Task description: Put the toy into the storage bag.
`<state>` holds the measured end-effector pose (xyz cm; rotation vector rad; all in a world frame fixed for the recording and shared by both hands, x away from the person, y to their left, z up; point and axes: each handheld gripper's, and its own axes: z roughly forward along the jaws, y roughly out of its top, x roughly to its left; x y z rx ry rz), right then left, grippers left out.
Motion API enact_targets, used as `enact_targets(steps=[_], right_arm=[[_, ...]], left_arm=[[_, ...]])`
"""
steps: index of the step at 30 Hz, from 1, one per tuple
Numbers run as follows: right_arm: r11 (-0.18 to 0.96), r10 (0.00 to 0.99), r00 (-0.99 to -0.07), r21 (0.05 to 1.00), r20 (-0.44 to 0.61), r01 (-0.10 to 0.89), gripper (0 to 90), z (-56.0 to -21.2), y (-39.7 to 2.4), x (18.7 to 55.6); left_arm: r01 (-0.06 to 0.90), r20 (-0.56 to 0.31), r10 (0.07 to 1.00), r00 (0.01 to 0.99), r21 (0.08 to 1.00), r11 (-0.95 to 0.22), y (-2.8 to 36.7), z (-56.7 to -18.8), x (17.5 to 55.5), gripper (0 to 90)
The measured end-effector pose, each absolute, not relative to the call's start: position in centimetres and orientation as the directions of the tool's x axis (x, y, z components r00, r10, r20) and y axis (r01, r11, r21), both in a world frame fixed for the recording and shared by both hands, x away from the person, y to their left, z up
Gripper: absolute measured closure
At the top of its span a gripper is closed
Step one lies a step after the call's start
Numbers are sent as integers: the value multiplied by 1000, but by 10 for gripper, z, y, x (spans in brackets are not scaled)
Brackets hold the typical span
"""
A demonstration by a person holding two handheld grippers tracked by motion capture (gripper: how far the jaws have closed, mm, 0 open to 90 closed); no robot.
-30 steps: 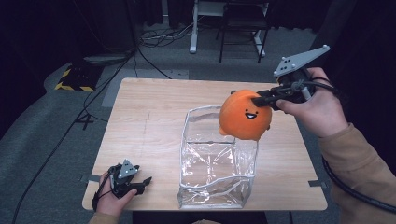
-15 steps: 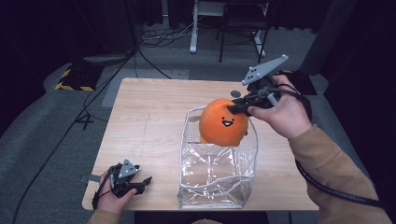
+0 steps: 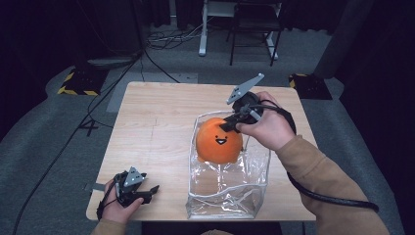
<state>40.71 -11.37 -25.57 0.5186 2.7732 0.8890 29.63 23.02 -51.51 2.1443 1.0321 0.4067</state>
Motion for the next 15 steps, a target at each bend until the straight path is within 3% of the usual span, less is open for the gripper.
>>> enact_targets(steps=[15], right_arm=[[787,368,-929,547,-43,286,772,-297,-98,416]], left_arm=[[551,-26,772,635,716,-429,231,-515,297,323]])
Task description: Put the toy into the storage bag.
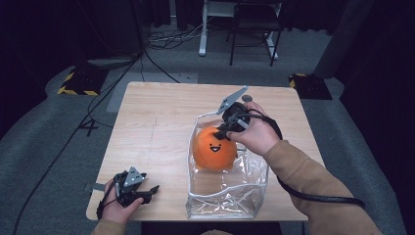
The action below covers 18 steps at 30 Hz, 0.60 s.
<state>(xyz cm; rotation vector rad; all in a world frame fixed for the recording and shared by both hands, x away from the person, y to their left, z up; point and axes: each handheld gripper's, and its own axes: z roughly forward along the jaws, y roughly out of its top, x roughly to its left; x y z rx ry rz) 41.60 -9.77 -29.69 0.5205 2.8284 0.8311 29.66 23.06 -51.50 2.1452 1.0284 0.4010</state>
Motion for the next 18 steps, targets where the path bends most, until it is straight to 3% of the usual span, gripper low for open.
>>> enact_targets(steps=[18], right_arm=[[852,339,-941,431,-22,297,729,-342,-79,424]], left_arm=[[550,-26,771,636,716,-430,231,-515,297,322]])
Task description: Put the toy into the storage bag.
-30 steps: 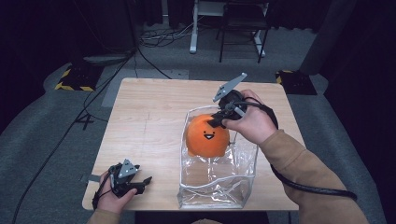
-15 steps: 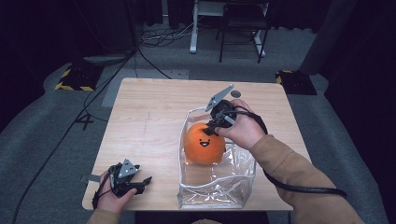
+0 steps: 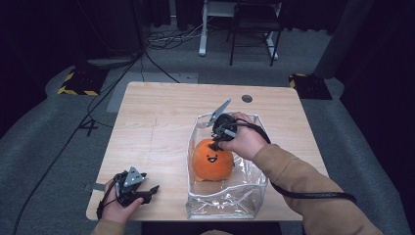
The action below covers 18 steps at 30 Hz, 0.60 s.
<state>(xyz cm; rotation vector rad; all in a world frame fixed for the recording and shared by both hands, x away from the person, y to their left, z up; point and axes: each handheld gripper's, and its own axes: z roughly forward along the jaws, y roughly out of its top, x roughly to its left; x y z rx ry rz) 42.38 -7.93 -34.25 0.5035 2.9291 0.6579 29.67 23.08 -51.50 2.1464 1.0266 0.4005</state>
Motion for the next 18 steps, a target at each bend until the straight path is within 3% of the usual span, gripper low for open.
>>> enact_targets(steps=[11,18], right_arm=[[862,346,-938,395,-5,316,683,-360,-81,428],[865,343,-939,395,-11,311,564,-359,-85,426]], left_arm=[[550,-26,771,636,716,-430,231,-515,297,322],[550,-26,771,636,716,-430,231,-515,297,322]])
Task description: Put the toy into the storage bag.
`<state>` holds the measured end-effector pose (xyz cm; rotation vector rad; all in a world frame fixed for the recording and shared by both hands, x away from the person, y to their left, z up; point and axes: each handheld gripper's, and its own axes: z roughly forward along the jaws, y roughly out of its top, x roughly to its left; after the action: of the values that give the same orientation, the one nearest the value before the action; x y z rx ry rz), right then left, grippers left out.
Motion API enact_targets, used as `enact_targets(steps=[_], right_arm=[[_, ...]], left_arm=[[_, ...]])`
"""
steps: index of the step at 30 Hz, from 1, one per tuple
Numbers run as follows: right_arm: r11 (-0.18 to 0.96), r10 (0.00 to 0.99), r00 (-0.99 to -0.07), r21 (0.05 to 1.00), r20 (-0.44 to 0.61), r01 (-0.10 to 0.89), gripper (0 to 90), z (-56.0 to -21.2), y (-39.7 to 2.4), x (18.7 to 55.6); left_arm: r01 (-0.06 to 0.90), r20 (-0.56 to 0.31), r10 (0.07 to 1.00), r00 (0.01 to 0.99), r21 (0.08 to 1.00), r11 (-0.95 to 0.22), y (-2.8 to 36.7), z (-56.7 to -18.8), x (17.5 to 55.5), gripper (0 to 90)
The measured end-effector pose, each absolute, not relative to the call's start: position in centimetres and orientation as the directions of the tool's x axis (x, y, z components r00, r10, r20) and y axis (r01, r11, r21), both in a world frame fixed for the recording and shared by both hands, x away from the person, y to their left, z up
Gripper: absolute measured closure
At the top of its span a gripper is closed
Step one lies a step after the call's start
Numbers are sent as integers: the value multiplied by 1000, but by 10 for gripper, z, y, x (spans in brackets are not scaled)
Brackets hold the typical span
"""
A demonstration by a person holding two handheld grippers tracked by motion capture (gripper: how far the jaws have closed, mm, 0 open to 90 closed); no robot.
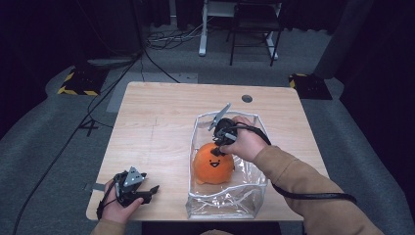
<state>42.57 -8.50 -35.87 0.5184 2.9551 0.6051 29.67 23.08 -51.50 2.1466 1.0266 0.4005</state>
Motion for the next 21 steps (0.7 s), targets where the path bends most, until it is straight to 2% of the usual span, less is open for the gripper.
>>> enact_targets(steps=[9,21], right_arm=[[842,358,-934,437,-11,317,460,-350,-92,420],[782,384,-923,541,-31,308,450,-315,-112,410]], left_arm=[[550,-26,772,635,716,-429,231,-515,297,322],[550,-25,771,636,716,-431,231,-515,297,322]])
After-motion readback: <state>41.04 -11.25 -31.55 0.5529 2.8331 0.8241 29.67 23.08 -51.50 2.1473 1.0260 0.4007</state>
